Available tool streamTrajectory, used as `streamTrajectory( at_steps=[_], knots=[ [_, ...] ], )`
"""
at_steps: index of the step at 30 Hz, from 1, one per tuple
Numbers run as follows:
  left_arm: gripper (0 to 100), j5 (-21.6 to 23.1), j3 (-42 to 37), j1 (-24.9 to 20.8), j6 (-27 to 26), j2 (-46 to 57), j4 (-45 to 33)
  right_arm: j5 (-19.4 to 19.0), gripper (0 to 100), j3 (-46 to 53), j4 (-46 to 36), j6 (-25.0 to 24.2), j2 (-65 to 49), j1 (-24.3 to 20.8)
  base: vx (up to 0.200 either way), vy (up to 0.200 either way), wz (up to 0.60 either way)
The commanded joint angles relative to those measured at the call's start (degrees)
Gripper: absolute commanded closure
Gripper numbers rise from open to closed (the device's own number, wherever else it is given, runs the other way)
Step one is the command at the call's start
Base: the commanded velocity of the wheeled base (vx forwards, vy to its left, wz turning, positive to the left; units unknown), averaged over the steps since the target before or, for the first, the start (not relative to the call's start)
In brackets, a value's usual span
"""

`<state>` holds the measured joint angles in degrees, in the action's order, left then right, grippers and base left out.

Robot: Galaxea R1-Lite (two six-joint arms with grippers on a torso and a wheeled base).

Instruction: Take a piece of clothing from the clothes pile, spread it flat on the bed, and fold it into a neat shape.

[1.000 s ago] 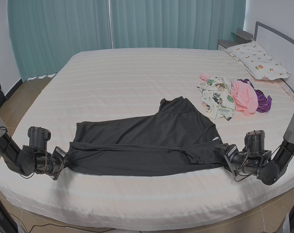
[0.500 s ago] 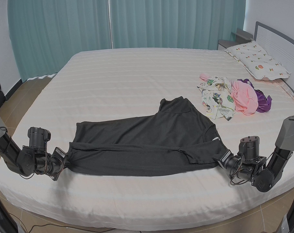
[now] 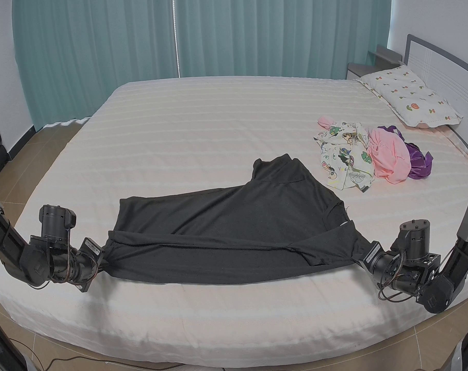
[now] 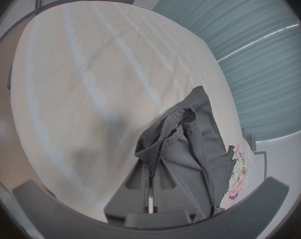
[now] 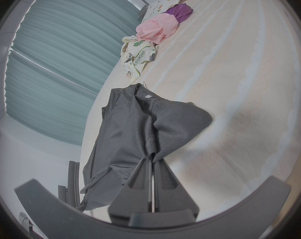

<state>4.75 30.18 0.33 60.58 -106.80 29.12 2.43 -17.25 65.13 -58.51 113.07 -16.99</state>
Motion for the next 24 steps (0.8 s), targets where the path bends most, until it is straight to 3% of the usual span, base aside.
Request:
streamTrajectory(
  at_steps=[1,11,22,23,24],
  knots=[
    [100,-0.01,-1.97,0.02,-0.19,2.92,-0.12,-0.23,100,1.25,-0.62,0.24,-4.00,0.73,0.000,0.000,0.00],
    [100,0.08,-3.64,0.02,-2.57,6.61,-6.71,-1.99,100,7.23,-2.12,1.91,-7.07,0.38,0.000,0.000,0.00],
    [100,0.52,-9.71,-0.33,-4.94,7.22,-6.27,-2.43,100,10.31,-1.77,2.97,-6.54,-0.50,0.000,0.000,0.00],
    [0,0.87,-10.14,-0.42,-5.29,7.13,-6.27,-2.78,100,10.57,-1.68,3.06,-6.46,-0.76,0.000,0.000,0.00],
    [0,0.96,-10.23,-0.42,-5.38,7.13,-6.27,-2.87,0,10.66,-1.68,3.06,-6.46,-0.76,0.000,0.000,0.00]
  ],
)
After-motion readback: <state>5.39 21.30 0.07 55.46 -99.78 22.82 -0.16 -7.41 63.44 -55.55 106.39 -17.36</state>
